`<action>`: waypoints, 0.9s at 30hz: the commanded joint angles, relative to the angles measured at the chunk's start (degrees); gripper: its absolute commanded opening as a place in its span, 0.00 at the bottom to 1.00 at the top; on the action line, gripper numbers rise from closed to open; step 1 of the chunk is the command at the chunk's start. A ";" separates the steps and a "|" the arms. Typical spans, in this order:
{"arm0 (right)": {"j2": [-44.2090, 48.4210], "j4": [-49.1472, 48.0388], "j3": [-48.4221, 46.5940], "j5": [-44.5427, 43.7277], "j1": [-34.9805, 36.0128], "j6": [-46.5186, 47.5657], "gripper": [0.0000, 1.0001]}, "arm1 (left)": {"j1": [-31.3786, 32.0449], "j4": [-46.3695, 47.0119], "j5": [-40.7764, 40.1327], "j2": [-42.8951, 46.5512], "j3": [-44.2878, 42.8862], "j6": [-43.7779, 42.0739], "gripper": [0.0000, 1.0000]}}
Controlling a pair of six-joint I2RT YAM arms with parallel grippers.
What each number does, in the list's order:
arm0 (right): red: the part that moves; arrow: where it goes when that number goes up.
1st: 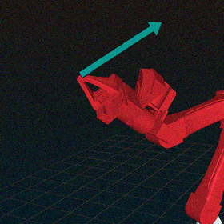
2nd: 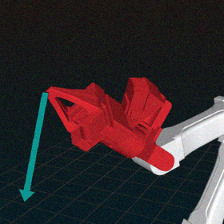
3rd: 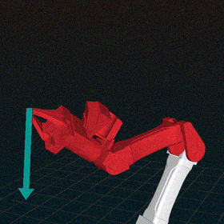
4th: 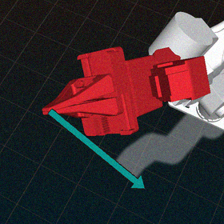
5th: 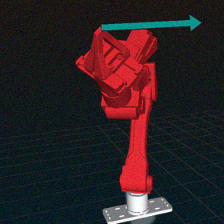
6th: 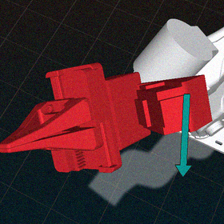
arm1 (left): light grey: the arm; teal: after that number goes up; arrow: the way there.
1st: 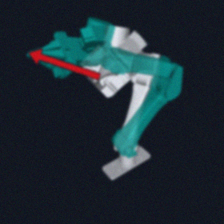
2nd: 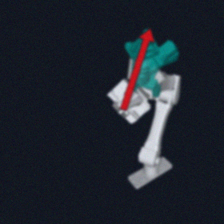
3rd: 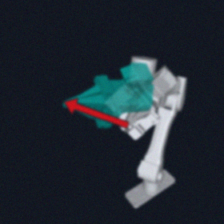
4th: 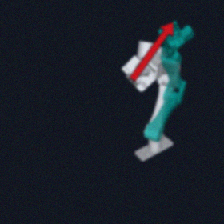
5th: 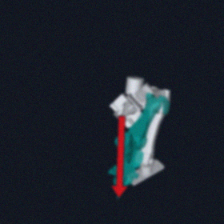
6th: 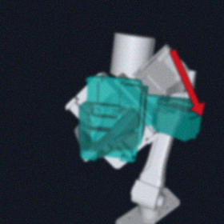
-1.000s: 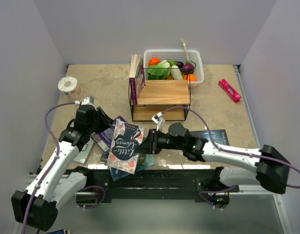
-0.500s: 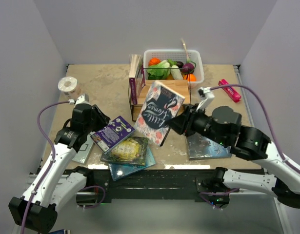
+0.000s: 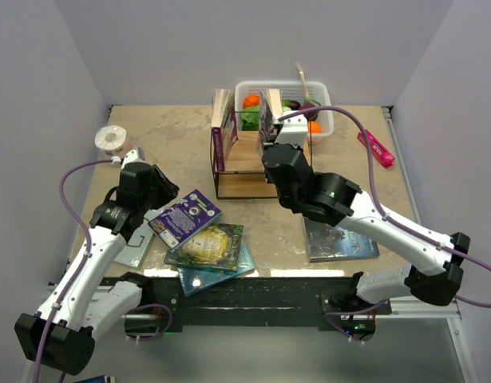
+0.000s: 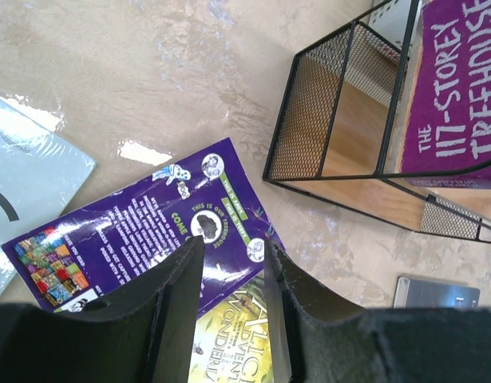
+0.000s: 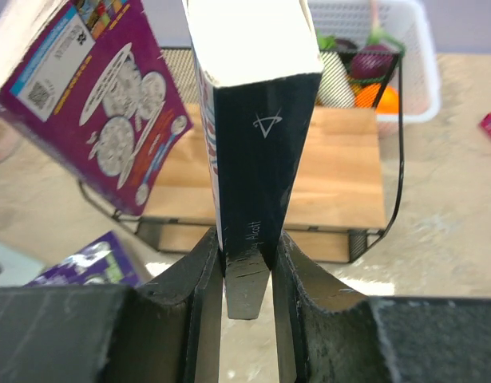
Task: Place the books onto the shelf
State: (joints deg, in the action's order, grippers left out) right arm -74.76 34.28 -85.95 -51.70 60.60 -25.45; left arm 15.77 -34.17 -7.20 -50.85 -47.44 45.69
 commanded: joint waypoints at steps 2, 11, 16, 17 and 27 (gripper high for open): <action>-1.70 -21.52 -2.47 -13.94 0.05 14.70 0.00 | -0.39 3.05 -2.64 -1.62 -3.36 -0.95 0.41; -10.04 -32.44 -1.06 -13.17 -1.62 17.12 0.00 | -0.74 8.32 -2.99 -7.77 -4.50 -1.66 0.41; -13.91 -32.61 -0.97 -10.79 -2.06 13.77 0.00 | -1.00 10.62 -2.03 -11.11 -4.59 -1.48 0.41; -14.53 -32.79 -1.23 -10.61 -2.06 13.24 0.00 | -1.00 10.88 -1.94 -11.46 -4.50 -1.40 0.41; -21.56 -31.21 -3.61 -6.49 -2.94 7.79 0.00 | -1.53 13.08 -0.97 -13.39 -2.83 -2.27 0.41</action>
State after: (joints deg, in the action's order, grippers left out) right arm -97.14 7.70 -85.95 -58.54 58.11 -13.17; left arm 14.98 -24.45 -8.43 -63.42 -49.43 44.93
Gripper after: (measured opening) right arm 0.275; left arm 0.408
